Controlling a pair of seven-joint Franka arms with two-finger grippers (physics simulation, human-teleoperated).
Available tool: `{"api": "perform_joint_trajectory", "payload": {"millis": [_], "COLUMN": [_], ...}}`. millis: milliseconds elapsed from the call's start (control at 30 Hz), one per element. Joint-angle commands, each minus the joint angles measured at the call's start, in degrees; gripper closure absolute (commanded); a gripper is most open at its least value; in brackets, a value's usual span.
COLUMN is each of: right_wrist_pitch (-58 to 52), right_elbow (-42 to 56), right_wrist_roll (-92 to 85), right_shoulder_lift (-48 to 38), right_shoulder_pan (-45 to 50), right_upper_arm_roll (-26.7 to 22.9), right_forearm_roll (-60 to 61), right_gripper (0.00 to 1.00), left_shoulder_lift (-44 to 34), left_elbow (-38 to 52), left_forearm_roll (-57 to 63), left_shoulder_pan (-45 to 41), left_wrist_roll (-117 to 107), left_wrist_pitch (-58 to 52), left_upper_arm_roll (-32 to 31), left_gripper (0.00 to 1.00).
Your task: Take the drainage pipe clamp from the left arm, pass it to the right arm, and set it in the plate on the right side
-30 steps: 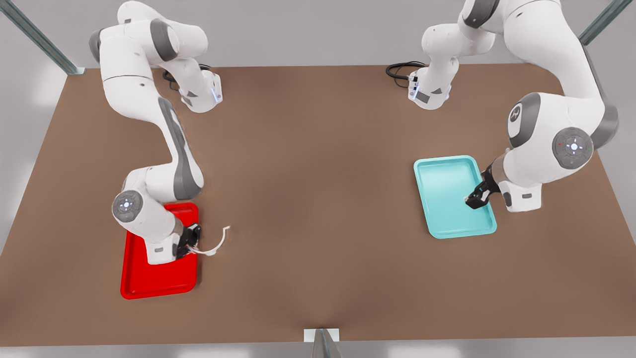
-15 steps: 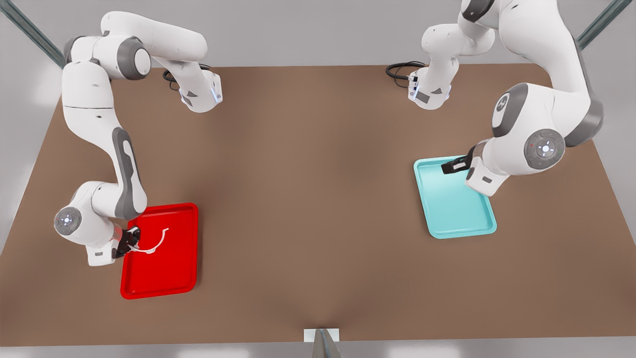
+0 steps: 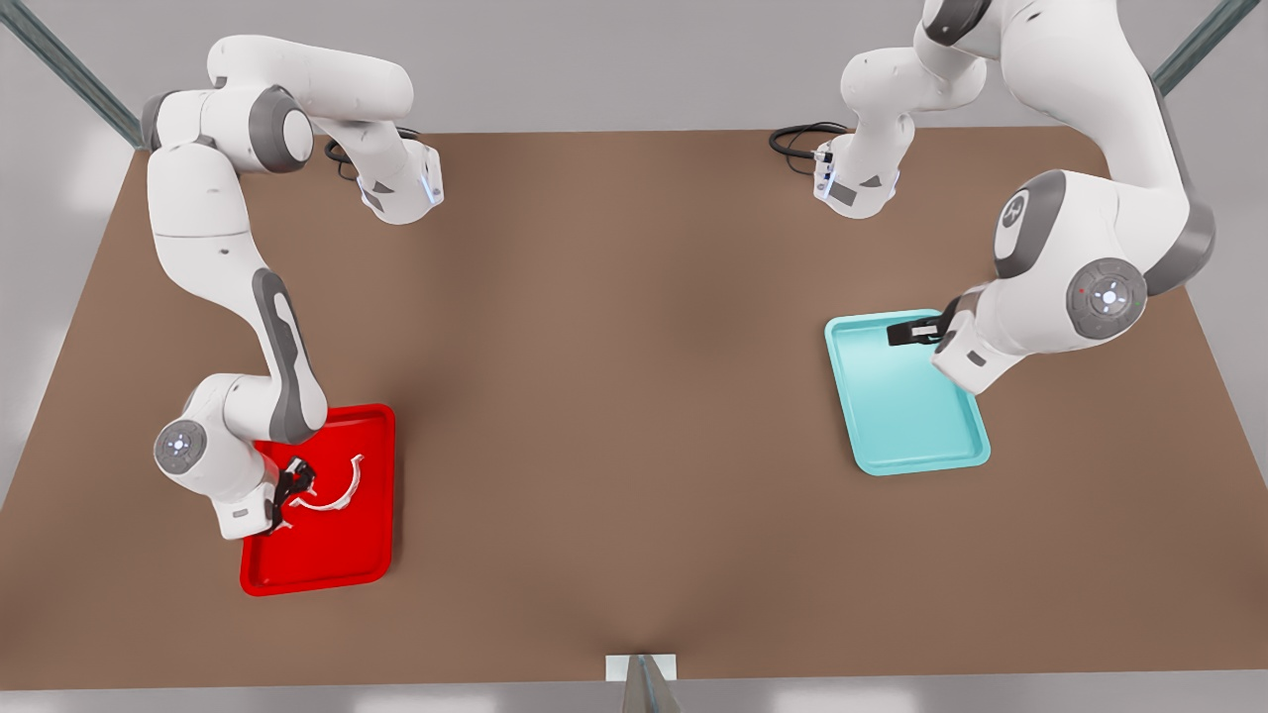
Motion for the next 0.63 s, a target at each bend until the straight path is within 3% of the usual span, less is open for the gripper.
{"api": "perform_joint_trajectory", "payload": {"millis": [0, 67, 133, 200, 300, 367, 433, 600], "right_wrist_pitch": [-2.64, -20.28, -38.23, -44.13, -70.76, -72.26, -64.54, -62.77], "right_elbow": [0.52, 6.65, 11.59, 12.64, 31.45, 29.53, 16.35, 12.47], "right_wrist_roll": [-5.52, 6.04, 40.38, 53.19, 68.93, 69.37, 70.24, 70.77], "right_shoulder_lift": [-2.27, -6.59, -6.24, -6.94, -9.30, -18.01, -26.89, -29.79], "right_shoulder_pan": [0.03, 0.12, 1.52, 2.40, 4.87, 6.27, 4.08, 3.72], "right_upper_arm_roll": [0.69, 2.37, 2.19, 2.19, 1.49, 2.19, 2.19, 1.58], "right_forearm_roll": [0.91, 0.92, 0.21, -1.55, -3.30, -5.86, -2.60, -2.16], "right_gripper": [0.00, 0.00, 0.00, 0.00, 0.00, 0.00, 0.00, 0.00], "left_shoulder_lift": [-0.09, -0.18, -0.18, -0.09, -0.18, -0.18, -0.18, -0.53], "left_elbow": [0.02, 0.02, 0.02, 0.02, 0.02, 0.02, 0.20, 0.29], "left_forearm_roll": [-0.30, -0.21, 0.49, 0.49, 0.49, 0.49, 0.40, 0.23], "left_shoulder_pan": [0.37, 0.37, 0.37, 0.28, 0.28, 0.19, 0.19, 0.19], "left_wrist_roll": [9.40, 9.40, 9.40, 9.40, 9.40, 9.32, 9.14, 9.14], "left_wrist_pitch": [0.13, -0.14, -0.22, 0.04, -0.22, -0.14, -0.92, -1.19], "left_upper_arm_roll": [-0.02, -0.02, -0.02, -0.11, -0.11, -0.20, -0.20, -0.20], "left_gripper": [0.00, 0.00, 0.00, 0.00, 0.00, 0.00, 0.00, 0.00]}}
